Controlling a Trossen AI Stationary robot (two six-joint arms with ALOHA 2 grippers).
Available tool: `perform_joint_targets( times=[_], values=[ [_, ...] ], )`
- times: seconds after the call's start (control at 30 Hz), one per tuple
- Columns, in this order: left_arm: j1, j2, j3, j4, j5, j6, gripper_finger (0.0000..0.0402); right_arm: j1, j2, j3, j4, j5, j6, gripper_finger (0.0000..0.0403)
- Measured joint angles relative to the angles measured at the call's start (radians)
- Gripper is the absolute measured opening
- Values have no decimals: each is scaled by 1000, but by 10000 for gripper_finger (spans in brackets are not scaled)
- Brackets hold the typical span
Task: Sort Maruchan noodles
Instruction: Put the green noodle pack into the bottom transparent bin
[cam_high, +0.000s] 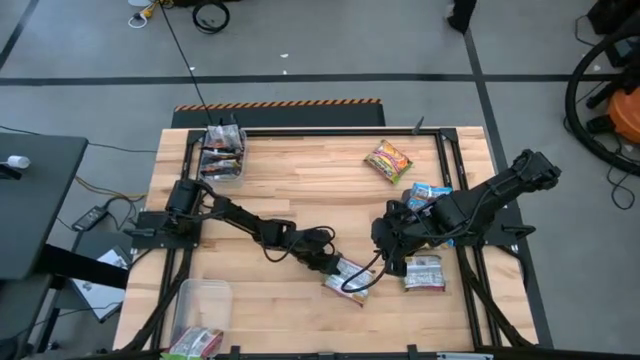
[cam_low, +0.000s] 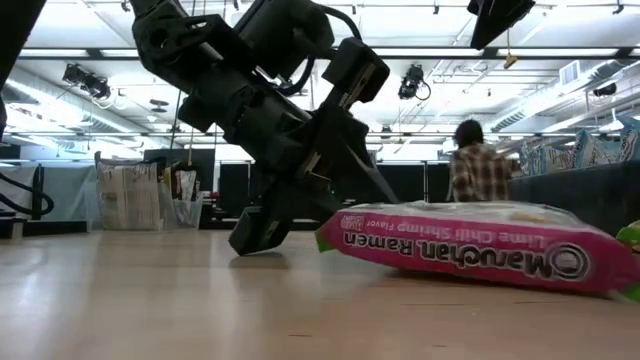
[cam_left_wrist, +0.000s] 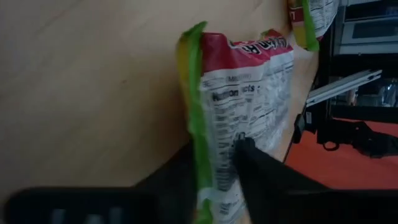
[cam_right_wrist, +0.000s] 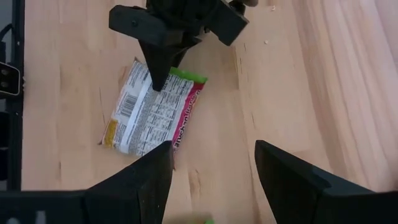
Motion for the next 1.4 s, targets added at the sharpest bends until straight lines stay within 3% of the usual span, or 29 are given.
perform_joint_targets(
  times=[0.2,0.4,0.73,0.87,1.1,1.27,1.4],
  values=[
    [7,-18,-4,-13,-8,56,10,-13,0,0,0,-2,-42,232],
    [22,-167,-6,-120,-13,129,6,-8,0,0,1,-19,-59,232],
    [-31,-644,-4,-692,-11,377,4,69,0,0,76,-5,-99,232],
    [-99,-825,-4,-846,-10,462,3,76,0,0,144,67,-91,232],
    [-272,-1075,28,-1134,-49,432,3,75,30,0,373,146,-157,232],
    [-441,-1137,168,-1492,-104,413,2,68,123,0,663,193,-306,232],
    [-585,-1129,262,-1654,-164,405,2,55,214,0,909,257,-282,232]
  ],
)
